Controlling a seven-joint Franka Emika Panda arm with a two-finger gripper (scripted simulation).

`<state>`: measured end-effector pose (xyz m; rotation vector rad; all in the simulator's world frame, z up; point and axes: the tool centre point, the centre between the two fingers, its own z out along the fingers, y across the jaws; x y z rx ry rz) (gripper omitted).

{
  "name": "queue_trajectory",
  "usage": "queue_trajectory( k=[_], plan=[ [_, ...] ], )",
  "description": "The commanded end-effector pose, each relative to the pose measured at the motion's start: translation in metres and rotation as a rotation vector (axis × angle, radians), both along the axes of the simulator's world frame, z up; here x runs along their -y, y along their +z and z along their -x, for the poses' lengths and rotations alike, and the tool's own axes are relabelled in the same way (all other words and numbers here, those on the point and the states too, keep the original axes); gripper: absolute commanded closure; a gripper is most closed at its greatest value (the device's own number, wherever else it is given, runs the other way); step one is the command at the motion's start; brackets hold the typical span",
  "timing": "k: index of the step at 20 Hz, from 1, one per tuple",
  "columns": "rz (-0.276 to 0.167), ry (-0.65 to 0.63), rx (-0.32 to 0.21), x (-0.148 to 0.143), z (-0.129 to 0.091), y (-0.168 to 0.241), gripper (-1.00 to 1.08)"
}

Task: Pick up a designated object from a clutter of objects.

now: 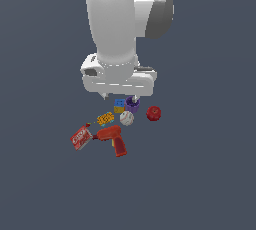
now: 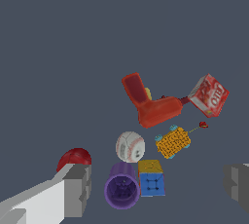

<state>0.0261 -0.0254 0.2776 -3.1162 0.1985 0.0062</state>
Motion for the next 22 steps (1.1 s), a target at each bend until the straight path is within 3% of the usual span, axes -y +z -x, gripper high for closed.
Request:
queue_trajectory(
  k=[1,11,22],
  plan=[
    [-0.005,-0.058,-0.002,0.013,-0.007,-0.014,-0.92],
    [-0.011,-0.406,-0.006,0.097,-0.035,-0.101,-0.92],
    [0.011,-0.695,-0.006,0.175,-0.035,-0.180,-0.92]
  ],
)
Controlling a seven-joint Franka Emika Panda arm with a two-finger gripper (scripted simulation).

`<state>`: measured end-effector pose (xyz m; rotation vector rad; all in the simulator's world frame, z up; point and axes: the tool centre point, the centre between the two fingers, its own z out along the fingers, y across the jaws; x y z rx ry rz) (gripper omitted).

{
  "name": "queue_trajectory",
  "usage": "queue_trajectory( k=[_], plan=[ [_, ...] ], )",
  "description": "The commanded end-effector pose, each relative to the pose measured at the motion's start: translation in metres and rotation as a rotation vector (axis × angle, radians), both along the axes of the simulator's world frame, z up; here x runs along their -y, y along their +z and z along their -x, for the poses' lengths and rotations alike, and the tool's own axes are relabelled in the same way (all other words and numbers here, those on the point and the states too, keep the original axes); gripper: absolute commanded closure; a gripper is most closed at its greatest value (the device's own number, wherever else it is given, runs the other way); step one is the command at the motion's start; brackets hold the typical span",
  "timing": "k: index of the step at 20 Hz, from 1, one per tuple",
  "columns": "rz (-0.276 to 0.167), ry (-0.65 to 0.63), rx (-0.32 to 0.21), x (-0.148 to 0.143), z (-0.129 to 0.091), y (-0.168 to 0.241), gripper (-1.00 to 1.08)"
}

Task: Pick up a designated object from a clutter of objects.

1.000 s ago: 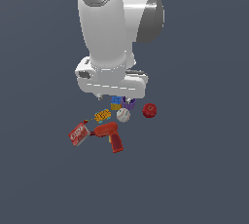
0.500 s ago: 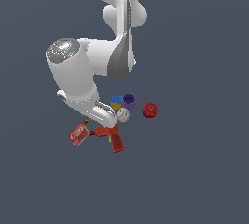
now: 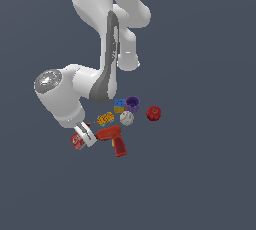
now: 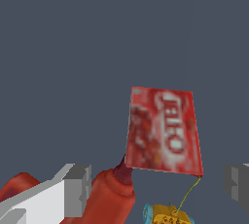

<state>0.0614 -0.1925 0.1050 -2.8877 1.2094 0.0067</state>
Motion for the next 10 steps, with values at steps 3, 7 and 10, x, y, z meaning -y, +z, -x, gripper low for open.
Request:
queue_trajectory(
  k=[3,7,10],
  plan=[
    [0.008,-0.066,0.000,0.018,0.002,-0.018,-0.92],
    [0.012,-0.089,-0.001,0.024,0.003,-0.025,-0.92],
    [0.011,-0.085,-0.002,0.023,0.004,-0.024,-0.92]
  ],
)
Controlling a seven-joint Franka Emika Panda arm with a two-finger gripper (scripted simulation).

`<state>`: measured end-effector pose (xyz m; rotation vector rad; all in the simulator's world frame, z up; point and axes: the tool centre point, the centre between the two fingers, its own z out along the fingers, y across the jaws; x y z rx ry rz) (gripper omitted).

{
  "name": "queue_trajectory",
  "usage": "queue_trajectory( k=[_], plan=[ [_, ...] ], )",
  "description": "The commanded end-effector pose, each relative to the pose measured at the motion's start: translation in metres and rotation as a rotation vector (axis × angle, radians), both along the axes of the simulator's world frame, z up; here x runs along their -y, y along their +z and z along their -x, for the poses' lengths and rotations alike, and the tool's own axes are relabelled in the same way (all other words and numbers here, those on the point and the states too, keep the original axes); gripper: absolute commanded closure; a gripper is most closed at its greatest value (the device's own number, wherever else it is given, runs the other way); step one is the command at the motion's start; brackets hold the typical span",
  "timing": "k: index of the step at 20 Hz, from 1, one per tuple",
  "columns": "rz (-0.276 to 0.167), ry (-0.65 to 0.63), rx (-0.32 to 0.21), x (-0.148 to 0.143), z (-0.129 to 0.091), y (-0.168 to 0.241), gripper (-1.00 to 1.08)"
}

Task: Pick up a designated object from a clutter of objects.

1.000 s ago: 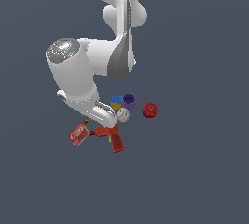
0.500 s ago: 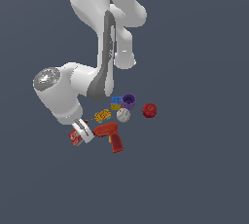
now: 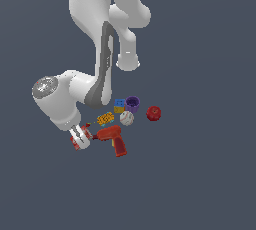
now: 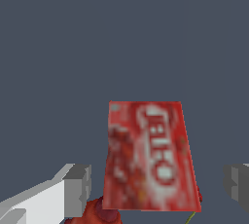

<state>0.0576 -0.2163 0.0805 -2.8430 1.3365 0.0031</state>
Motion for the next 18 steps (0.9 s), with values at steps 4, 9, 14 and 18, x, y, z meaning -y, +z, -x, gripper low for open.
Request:
queue_trajectory(
  k=[4,9,14,18],
  plan=[
    [0.000,0.000,0.001,0.000,0.000,-0.009,-0.92],
    [0.001,-0.004,0.001,0.000,0.001,-0.035,-0.92],
    [0.001,-0.004,0.001,0.000,0.000,-0.050,-0.92],
    [0.001,-0.004,0.001,0.001,0.000,-0.051,1.08]
  ],
)
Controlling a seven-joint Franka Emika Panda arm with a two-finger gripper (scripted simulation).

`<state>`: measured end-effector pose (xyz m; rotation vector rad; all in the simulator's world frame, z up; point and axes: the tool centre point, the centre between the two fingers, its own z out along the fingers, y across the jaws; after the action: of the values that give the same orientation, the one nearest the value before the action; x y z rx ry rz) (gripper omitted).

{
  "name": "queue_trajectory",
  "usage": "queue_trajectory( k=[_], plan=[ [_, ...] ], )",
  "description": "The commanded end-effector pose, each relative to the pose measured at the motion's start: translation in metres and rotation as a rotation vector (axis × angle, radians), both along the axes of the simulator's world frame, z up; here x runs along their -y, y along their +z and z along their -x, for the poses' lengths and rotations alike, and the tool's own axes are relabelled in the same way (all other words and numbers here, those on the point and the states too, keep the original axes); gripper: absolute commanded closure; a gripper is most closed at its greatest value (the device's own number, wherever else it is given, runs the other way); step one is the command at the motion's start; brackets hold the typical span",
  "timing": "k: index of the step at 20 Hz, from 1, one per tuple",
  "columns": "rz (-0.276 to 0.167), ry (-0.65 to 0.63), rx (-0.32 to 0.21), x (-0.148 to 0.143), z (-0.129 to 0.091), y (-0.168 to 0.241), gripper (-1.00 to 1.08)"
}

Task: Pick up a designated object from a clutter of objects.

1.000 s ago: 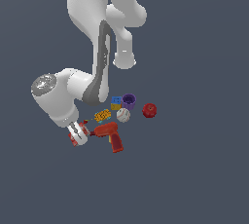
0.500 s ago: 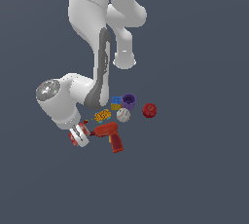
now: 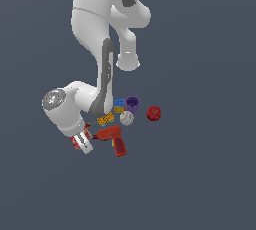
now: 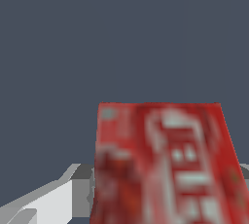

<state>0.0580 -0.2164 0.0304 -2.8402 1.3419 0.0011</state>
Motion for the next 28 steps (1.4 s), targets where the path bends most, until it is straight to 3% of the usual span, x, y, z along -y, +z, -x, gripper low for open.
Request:
queue_trajectory(
  k=[1,16,28],
  plan=[
    [0.000,0.000,0.000,0.000,0.000,-0.001,1.08],
    [0.000,0.000,0.001,-0.009,0.003,0.006,1.08],
    [-0.001,0.000,0.001,-0.069,0.028,0.051,1.08]
  ],
)
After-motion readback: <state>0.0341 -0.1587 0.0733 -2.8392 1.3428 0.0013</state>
